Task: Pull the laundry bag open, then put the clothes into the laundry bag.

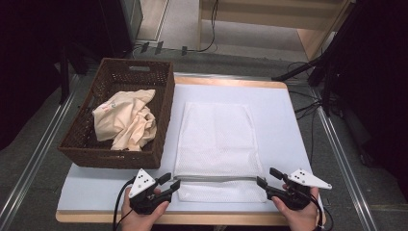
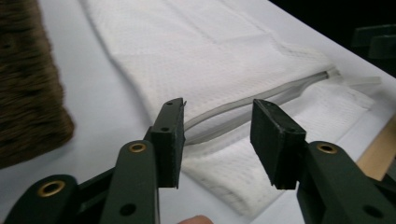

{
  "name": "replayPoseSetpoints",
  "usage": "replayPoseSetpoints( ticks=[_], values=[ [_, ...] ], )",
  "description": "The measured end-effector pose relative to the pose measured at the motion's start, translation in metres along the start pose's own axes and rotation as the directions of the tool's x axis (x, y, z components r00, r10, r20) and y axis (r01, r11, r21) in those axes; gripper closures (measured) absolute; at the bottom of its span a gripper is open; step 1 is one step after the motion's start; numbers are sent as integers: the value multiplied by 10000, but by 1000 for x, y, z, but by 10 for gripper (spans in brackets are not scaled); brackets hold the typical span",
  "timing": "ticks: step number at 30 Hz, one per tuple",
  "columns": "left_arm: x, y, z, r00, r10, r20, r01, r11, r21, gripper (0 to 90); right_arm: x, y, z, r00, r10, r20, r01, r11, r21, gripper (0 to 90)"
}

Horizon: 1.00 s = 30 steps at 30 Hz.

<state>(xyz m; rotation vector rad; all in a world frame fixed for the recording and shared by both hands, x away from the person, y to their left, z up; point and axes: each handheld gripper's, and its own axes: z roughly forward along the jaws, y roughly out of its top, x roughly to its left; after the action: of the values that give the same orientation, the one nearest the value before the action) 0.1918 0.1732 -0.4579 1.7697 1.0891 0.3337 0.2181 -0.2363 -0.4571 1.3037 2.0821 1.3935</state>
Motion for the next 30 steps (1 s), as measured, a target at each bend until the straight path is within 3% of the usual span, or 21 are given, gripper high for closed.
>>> replayPoseSetpoints(
  ticks=[2,4,5,6,7,8,9,12,14,16,21,22,23,25,28,30],
  values=[
    [-4,1,3,9999,69,104,-69,10000,6,566,3,3,1,9999,-106,-65,106,9999,-27,347],
    [-10,3,8,9992,224,326,-228,9997,130,612,19,17,5,9975,-508,-485,499,9986,-191,344],
    [-16,5,15,9976,378,586,-392,9990,230,633,24,22,8,9961,-622,-623,612,9980,-178,344],
    [-16,5,15,9976,378,586,-392,9990,230,651,24,22,8,9961,-622,-623,612,9980,-178,344],
    [-22,7,22,9952,409,884,-445,9982,398,693,32,28,15,9926,-816,-899,811,9967,-86,349],
    [-22,7,22,9952,409,884,-445,9982,398,720,32,28,15,9926,-816,-899,811,9967,-86,349],
    [-26,8,27,9936,491,1015,-546,9972,521,761,41,32,25,9892,-951,-1117,970,9952,120,365],
    [-38,12,39,9889,1030,1069,-1132,9891,940,896,49,36,38,9861,-985,-1342,1050,9936,425,372],
    [-40,14,43,9894,1050,1005,-1164,9865,1156,899,52,38,45,9837,-1025,-1477,1118,9921,561,382],
    [-37,15,56,9903,814,1125,-991,9819,1615,899,56,42,61,9804,-988,-1702,1146,9897,854,396],
    [-35,10,66,9895,592,1321,-847,9768,1966,899,52,43,80,9838,-490,-1723,665,9930,977,410],
    [-35,9,67,9882,590,1411,-872,9753,2029,899,53,40,86,9782,-832,-1903,1080,9864,1241,409],
    [-36,9,67,9877,635,1430,-923,9745,2044,899,53,40,86,9782,-832,-1903,1080,9864,1241,409],
    [-36,8,68,9866,684,1484,-1002,9707,2183,899,53,35,88,9682,-1140,-2229,1491,9777,1476,408],
    [-35,2,70,9863,757,1464,-1104,9631,2455,899,52,31,89,9639,-1172,-2392,1574,9751,1563,407],
    [-35,-1,70,9856,746,1520,-1099,9648,2389,898,52,25,90,9590,-1395,-2468,1899,9625,1940,407]
  ],
)
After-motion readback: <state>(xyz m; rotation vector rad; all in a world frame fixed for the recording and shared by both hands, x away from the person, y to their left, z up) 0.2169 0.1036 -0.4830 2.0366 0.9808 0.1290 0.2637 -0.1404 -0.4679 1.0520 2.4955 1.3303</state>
